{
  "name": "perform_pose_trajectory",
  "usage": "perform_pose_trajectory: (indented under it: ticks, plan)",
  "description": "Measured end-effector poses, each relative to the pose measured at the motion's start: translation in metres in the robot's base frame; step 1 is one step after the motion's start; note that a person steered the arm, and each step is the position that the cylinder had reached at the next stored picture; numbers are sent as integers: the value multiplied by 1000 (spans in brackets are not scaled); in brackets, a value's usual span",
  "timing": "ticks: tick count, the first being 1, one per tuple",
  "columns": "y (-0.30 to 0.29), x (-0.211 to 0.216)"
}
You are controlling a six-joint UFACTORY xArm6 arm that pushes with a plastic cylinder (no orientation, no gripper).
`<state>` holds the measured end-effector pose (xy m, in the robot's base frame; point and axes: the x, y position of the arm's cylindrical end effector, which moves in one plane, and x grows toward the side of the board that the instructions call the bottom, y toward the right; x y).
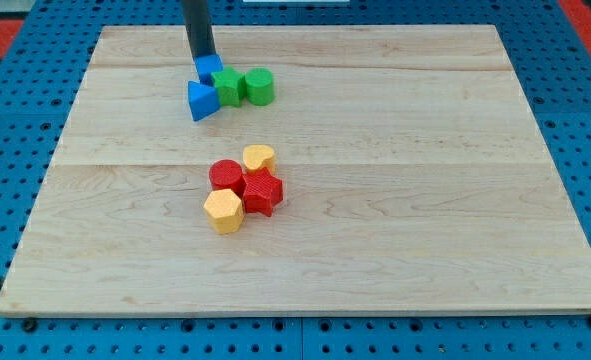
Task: Separate the blue triangle and the blue cube
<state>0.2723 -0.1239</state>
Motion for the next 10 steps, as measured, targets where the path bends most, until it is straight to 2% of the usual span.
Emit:
perform_pose_trajectory:
  ticks: [2, 3, 4, 5, 6, 7, 8, 10]
  plan:
    - [59, 22]
    - [5, 14]
    - [-32, 30]
    - [-31, 54]
    - [-41, 56]
    - [-13, 56]
    - [-25, 65]
    - [42, 77]
